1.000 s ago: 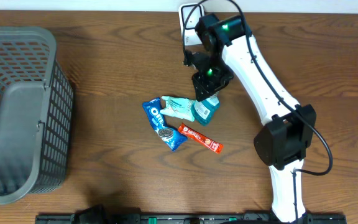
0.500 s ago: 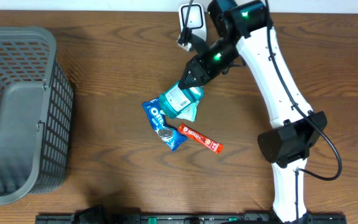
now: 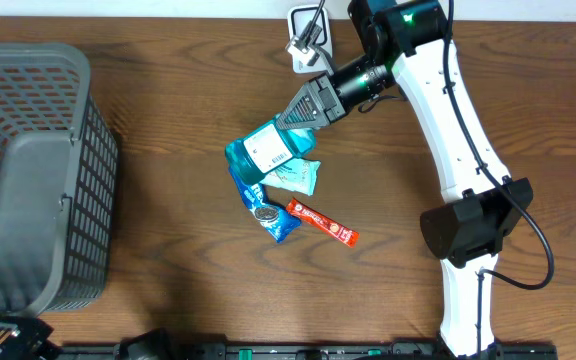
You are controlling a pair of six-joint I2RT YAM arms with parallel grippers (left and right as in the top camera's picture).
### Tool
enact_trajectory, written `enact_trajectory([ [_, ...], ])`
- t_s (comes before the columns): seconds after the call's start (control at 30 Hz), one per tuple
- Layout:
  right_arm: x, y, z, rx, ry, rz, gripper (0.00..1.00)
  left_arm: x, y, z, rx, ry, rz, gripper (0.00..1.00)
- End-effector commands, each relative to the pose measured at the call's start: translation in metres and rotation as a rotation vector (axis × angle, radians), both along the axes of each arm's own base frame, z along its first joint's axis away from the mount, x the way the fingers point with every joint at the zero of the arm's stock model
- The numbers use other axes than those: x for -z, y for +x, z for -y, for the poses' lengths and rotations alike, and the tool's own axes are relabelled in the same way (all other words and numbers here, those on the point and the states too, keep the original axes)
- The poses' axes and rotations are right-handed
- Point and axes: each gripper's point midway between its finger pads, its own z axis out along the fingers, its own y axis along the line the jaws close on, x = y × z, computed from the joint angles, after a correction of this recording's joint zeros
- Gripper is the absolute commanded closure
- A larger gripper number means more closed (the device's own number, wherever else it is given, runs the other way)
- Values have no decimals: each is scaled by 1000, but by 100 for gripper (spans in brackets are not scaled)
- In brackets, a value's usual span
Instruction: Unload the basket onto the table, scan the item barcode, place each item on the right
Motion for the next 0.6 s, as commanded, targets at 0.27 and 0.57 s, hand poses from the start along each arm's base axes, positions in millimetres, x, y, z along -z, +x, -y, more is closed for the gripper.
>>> enact_trajectory([
  [0.27, 2, 47, 9, 51, -53, 298, 76, -3, 24, 22, 169, 73, -36, 2],
  [0.57, 28, 71, 28, 105, -258, 402, 82, 6, 28, 21, 170, 57, -69, 2],
])
